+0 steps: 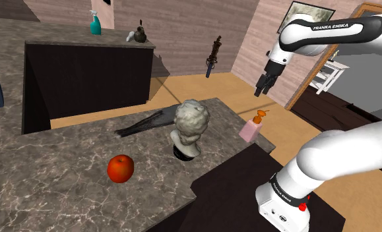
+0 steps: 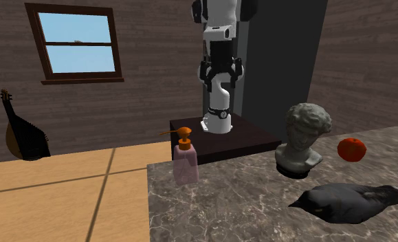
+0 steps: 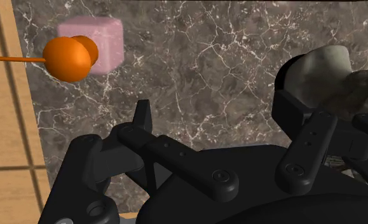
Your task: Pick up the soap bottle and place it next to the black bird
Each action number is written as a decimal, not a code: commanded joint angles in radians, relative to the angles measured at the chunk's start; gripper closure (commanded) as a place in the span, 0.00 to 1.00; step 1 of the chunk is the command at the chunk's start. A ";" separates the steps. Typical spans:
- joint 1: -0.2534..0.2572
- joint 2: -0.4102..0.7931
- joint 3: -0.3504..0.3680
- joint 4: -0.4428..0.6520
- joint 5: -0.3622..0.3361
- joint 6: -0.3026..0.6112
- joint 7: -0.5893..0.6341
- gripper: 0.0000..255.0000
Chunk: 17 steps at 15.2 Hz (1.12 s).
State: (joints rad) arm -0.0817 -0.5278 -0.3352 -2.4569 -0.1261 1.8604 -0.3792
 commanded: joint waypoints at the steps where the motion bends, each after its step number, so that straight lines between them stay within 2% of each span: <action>1: -0.006 0.053 -0.032 -0.002 -0.015 0.043 -0.038 0.00; 7: -0.023 0.240 -0.131 0.027 -0.034 0.167 -0.164 0.00; 13: -0.039 0.465 -0.214 0.097 0.005 0.282 -0.311 0.00; 17: -0.044 0.504 -0.220 0.080 0.020 0.332 -0.329 0.00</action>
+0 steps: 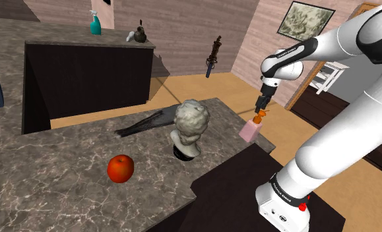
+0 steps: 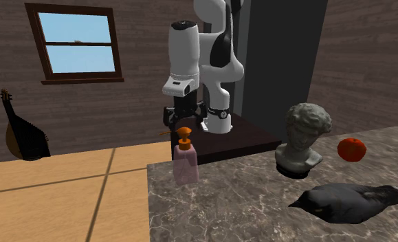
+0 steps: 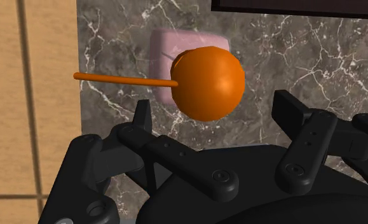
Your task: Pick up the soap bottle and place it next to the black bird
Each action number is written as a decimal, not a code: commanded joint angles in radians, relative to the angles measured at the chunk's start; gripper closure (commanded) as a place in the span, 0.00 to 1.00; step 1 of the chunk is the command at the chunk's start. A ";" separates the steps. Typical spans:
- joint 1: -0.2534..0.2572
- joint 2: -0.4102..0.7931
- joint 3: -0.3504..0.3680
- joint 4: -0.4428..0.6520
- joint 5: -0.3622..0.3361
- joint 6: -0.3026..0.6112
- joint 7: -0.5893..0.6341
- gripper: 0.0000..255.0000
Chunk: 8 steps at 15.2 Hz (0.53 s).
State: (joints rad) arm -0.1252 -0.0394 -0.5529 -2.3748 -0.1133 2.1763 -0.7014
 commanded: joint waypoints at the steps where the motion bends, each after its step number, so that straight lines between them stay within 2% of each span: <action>1: -0.001 0.024 -0.003 -0.010 0.011 0.031 -0.010 0.00; 4: -0.003 0.055 -0.005 -0.034 0.027 0.084 -0.024 0.00; 8: -0.003 0.055 -0.005 -0.034 0.027 0.084 -0.024 0.00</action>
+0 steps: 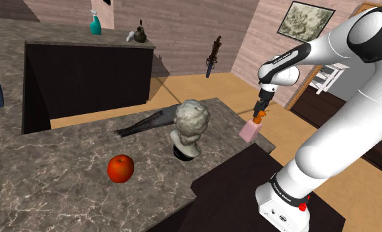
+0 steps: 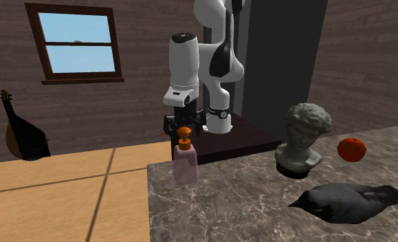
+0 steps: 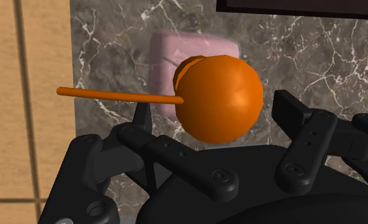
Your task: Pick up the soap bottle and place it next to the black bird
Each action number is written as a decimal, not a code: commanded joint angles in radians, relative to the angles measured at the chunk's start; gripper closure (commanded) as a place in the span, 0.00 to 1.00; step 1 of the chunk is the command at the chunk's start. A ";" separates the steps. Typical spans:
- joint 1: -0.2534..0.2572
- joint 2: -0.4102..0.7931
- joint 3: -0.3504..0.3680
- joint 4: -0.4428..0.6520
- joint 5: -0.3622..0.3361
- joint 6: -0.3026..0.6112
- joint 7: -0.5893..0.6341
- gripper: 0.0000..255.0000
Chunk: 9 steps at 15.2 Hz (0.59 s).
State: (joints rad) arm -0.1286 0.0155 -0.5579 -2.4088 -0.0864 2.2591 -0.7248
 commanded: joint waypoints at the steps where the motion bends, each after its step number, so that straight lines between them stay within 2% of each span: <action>1: 0.000 0.001 0.000 0.000 0.000 0.001 0.000 0.00; 4: 0.000 0.000 0.000 0.000 0.000 0.001 0.000 0.00; 5: 0.000 0.000 0.000 0.000 0.000 0.001 0.000 1.00; 9: 0.000 0.000 0.000 0.000 0.000 0.001 0.000 1.00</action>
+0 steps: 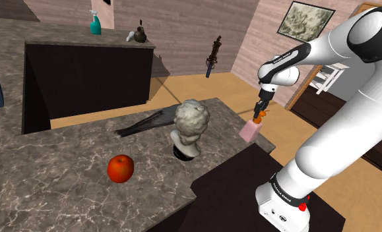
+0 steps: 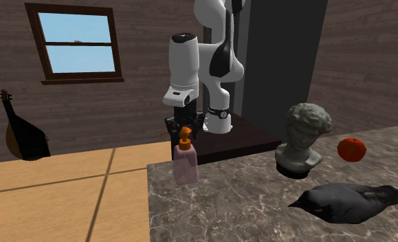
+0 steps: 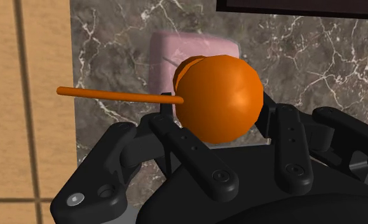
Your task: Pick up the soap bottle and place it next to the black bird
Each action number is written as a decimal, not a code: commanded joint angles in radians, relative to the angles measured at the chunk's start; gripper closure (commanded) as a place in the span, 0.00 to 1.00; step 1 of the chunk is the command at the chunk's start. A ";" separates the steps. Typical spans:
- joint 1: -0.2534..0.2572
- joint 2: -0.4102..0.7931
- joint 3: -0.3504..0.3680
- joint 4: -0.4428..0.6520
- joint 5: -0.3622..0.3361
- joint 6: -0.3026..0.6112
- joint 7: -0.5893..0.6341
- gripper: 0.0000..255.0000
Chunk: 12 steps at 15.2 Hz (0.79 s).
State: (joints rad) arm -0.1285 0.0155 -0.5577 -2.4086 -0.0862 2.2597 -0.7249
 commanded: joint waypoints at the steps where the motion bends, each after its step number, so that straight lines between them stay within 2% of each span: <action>1: 0.000 0.000 0.000 0.000 0.000 0.000 0.000 1.00; 5: 0.000 0.001 0.000 0.000 0.000 0.000 0.000 1.00; 12: 0.001 -0.078 0.003 0.031 -0.042 -0.101 0.028 1.00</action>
State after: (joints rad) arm -0.1290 -0.0541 -0.5566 -2.3809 -0.1243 2.1705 -0.7021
